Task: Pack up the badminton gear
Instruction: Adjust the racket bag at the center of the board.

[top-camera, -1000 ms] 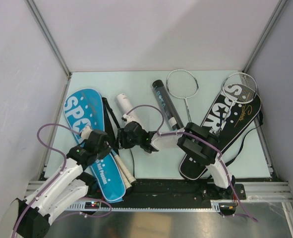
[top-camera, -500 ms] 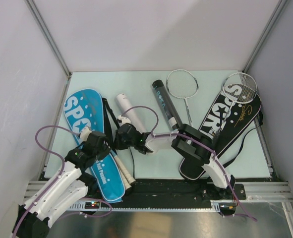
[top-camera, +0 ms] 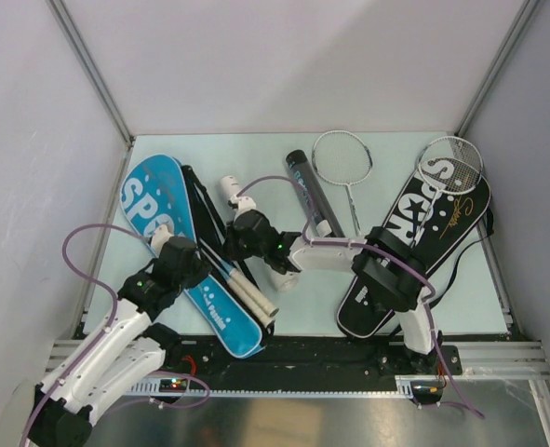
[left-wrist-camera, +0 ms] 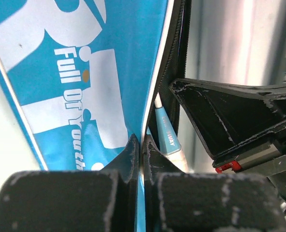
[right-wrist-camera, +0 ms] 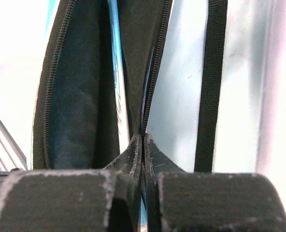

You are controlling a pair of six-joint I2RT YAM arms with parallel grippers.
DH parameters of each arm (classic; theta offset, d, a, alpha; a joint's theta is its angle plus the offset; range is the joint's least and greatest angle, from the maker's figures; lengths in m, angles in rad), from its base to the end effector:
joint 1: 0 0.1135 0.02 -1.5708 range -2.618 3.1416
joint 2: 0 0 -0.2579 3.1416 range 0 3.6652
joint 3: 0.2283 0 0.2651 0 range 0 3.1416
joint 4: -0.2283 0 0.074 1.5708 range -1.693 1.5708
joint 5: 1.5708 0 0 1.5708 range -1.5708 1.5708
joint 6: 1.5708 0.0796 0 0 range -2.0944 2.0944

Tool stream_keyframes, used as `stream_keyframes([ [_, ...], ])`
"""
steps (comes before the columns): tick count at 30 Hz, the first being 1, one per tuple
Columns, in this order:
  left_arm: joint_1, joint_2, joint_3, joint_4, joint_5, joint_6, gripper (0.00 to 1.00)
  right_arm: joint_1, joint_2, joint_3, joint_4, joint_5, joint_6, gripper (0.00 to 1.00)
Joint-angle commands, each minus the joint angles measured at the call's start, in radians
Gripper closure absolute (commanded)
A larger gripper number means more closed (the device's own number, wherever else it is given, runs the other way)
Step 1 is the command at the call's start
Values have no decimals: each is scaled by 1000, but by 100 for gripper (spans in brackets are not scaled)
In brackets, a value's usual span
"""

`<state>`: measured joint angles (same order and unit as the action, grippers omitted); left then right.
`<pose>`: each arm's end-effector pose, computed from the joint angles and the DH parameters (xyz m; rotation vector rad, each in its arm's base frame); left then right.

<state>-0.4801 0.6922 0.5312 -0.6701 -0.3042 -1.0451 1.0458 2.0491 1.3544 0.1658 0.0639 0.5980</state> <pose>0.1769 -0.0652 0.1852 -0.7994 2.2467 -0.3737 0.2590 0.4370 0.1458 -0.4564 2.1892 0.8911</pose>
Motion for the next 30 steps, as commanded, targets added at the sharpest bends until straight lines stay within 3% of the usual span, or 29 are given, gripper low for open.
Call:
stream_keyframes([
  [1,16,-19,76,56,-81,88,100,-14,-131,6,-18,69,-95,100],
  [9,105,-96,74,102,75,121,100,-11,-288,30,-74,121,-131,100],
  [17,158,-165,-98,102,165,52,100,47,-292,40,-95,180,-156,100],
  [30,162,-219,40,97,291,118,100,27,-243,81,-133,175,-177,100],
])
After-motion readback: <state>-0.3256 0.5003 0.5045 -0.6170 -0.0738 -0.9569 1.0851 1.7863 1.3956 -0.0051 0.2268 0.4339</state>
